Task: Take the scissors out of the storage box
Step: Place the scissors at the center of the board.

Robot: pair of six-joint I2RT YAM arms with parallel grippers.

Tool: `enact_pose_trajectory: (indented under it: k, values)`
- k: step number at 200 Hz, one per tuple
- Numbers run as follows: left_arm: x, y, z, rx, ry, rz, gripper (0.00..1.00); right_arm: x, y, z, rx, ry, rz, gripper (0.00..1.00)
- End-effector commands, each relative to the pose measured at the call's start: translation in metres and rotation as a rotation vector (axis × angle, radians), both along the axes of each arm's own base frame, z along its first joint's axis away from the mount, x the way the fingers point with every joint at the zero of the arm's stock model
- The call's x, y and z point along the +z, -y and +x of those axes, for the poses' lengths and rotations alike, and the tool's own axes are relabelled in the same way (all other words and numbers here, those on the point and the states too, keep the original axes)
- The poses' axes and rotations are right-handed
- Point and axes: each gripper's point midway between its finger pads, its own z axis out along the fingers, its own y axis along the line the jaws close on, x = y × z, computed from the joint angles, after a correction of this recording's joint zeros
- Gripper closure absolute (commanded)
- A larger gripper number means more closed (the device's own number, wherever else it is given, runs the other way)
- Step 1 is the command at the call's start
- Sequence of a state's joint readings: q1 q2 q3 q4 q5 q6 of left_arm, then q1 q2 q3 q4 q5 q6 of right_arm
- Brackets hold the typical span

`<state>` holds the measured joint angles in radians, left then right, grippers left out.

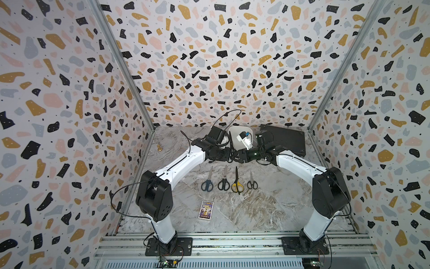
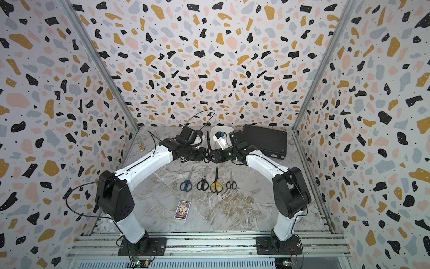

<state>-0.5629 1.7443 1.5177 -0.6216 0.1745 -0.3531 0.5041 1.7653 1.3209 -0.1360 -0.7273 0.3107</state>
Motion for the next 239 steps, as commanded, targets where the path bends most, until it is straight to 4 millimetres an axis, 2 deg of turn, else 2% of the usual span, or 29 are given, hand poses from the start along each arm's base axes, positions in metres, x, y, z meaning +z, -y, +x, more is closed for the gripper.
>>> enact_pose_trajectory:
  k: [1, 16, 29, 40, 48, 63, 69, 70, 71, 74, 91, 103, 134, 150, 170, 194, 219, 239]
  values:
    - [0.023, 0.006, -0.002, -0.005, 0.065, -0.046, 1.0, 0.02, -0.006, 0.007, 0.0, 0.018, 0.047, 0.66]
    - [0.023, 0.006, -0.003, 0.0, 0.07, -0.047, 1.0, 0.018, -0.005, 0.007, -0.016, -0.003, 0.047, 0.8]
    - [0.023, 0.003, -0.003, 0.01, 0.077, -0.037, 1.0, 0.018, -0.004, 0.009, -0.045, -0.032, 0.056, 0.85]
    - [0.024, 0.0, -0.002, 0.025, 0.085, -0.027, 0.87, 0.015, -0.001, 0.013, -0.095, -0.066, 0.051, 0.91]
    - [0.026, -0.006, -0.002, 0.039, 0.095, -0.008, 0.74, 0.011, 0.005, 0.019, -0.153, -0.097, 0.029, 0.97]
    - [0.032, -0.017, -0.003, 0.058, 0.132, 0.034, 0.48, 0.008, 0.02, 0.024, -0.248, -0.137, -0.014, 0.99]
    - [0.035, -0.023, -0.004, 0.064, 0.147, 0.058, 0.19, 0.008, 0.028, 0.026, -0.283, -0.133, -0.037, 0.99]
    - [0.035, -0.024, -0.004, 0.065, 0.149, 0.061, 0.1, 0.008, 0.03, 0.027, -0.289, -0.132, -0.043, 0.99]
    - [0.035, -0.025, -0.004, 0.066, 0.151, 0.066, 0.05, 0.008, 0.032, 0.027, -0.297, -0.131, -0.047, 0.99]
    - [0.037, -0.028, -0.005, 0.07, 0.16, 0.077, 0.01, 0.01, 0.039, 0.029, -0.322, -0.125, -0.067, 0.99]
    - [0.046, -0.049, -0.009, 0.107, 0.204, 0.132, 0.0, 0.008, 0.073, 0.028, -0.39, -0.138, -0.152, 0.99]
    - [0.048, -0.064, -0.01, 0.145, 0.233, 0.166, 0.0, -0.002, 0.098, 0.017, -0.417, -0.186, -0.229, 0.99]
    - [0.041, -0.099, -0.012, 0.215, 0.26, 0.259, 0.0, -0.05, 0.152, -0.032, -0.44, -0.341, -0.352, 0.97]
    - [0.037, -0.11, -0.013, 0.214, 0.253, 0.291, 0.0, -0.08, 0.172, -0.058, -0.445, -0.444, -0.391, 0.97]
    - [0.038, -0.116, -0.012, 0.209, 0.253, 0.302, 0.0, -0.109, 0.183, -0.08, -0.418, -0.523, -0.428, 0.97]
    - [0.036, -0.116, -0.01, 0.213, 0.249, 0.308, 0.0, -0.134, 0.179, -0.089, -0.37, -0.599, -0.427, 0.99]
    - [0.036, -0.111, -0.008, 0.208, 0.234, 0.29, 0.0, -0.14, 0.173, -0.082, -0.38, -0.59, -0.387, 0.99]
    - [0.036, -0.108, -0.007, 0.21, 0.223, 0.273, 0.0, -0.146, 0.175, -0.077, -0.392, -0.595, -0.405, 0.94]
